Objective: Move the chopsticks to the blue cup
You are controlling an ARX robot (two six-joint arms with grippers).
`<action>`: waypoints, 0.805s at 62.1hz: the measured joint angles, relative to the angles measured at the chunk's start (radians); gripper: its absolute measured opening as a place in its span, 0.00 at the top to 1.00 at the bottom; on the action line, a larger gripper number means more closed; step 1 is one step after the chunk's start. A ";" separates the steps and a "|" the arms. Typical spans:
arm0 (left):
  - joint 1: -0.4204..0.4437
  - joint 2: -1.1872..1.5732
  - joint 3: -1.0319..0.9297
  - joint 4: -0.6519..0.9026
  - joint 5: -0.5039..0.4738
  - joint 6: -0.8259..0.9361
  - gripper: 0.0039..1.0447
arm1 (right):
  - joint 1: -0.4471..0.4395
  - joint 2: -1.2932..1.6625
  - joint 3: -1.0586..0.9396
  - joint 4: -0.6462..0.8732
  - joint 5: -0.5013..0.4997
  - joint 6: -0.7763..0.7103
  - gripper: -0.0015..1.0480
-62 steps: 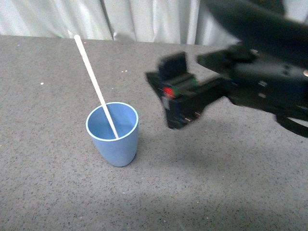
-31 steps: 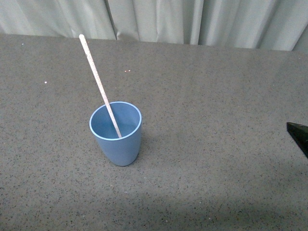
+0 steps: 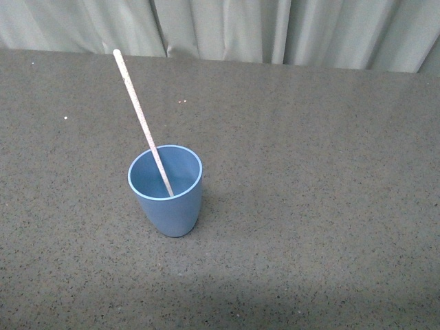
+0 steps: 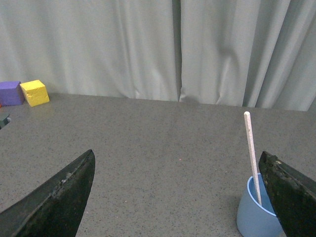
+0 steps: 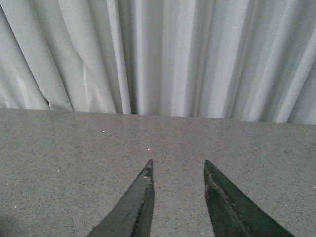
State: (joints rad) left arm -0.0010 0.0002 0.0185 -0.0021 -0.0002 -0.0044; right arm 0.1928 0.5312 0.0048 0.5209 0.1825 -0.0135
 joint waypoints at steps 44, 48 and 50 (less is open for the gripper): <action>0.000 0.000 0.000 0.000 0.000 0.000 0.06 | -0.190 -0.315 0.000 -0.301 -0.183 0.003 0.99; 0.000 0.000 0.000 0.000 0.000 0.000 0.06 | -0.190 -0.333 0.000 -0.319 -0.183 0.003 0.99; 0.000 0.000 0.000 0.000 0.000 0.000 0.06 | -0.190 -0.340 0.000 -0.326 -0.183 0.003 0.99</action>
State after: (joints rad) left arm -0.0010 0.0002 0.0185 -0.0021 -0.0002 -0.0040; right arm 0.0025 0.1909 0.0044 0.1947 -0.0010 -0.0101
